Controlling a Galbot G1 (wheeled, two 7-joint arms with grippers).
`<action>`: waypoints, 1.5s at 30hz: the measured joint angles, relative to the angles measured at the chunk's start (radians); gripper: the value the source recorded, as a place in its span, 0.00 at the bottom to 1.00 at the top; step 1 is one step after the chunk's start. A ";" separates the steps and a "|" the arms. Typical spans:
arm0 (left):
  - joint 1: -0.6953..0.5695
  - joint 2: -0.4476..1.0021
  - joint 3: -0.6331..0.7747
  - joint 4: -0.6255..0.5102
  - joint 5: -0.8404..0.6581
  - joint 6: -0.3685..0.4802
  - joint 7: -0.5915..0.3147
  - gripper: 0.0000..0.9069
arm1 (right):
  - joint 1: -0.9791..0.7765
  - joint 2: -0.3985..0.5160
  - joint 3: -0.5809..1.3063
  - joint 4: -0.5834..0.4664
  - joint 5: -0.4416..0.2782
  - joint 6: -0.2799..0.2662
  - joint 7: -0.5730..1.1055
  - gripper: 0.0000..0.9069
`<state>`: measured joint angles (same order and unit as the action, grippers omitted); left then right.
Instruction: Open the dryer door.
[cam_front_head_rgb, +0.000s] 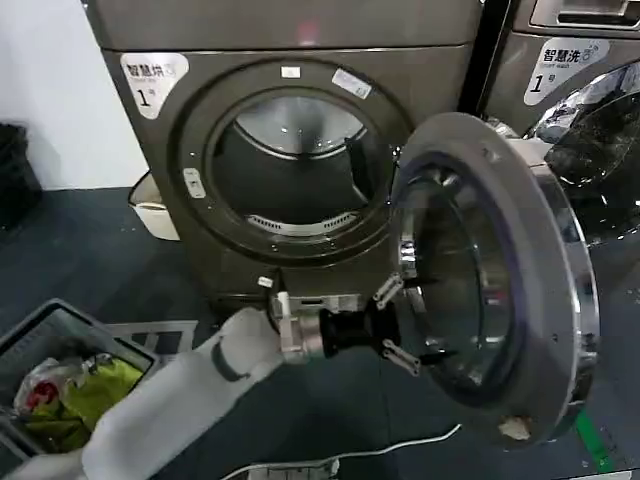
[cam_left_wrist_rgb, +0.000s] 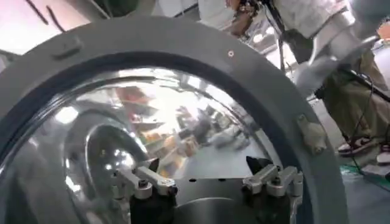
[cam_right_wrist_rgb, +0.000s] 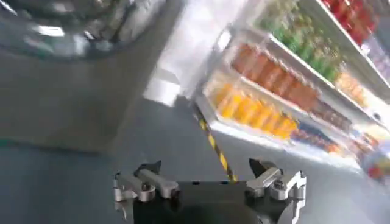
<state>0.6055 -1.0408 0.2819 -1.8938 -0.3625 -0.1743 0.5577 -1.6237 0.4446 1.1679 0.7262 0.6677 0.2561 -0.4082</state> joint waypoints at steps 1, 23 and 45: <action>-0.002 -0.008 0.006 0.003 0.004 0.000 -0.006 1.00 | -0.048 0.025 0.056 0.031 -0.021 -0.012 0.016 1.00; -0.032 -0.198 0.089 0.098 0.148 0.005 -0.124 1.00 | -0.570 0.616 0.663 0.763 -0.250 -0.221 0.198 1.00; -0.078 -0.427 0.082 0.326 0.405 -0.061 -0.302 1.00 | -0.612 0.909 0.733 0.992 -0.274 -0.251 0.217 1.00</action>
<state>0.5273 -1.4673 0.3635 -1.5681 0.0421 -0.2358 0.2556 -2.2357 1.3541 1.9006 1.7185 0.3940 0.0054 -0.1908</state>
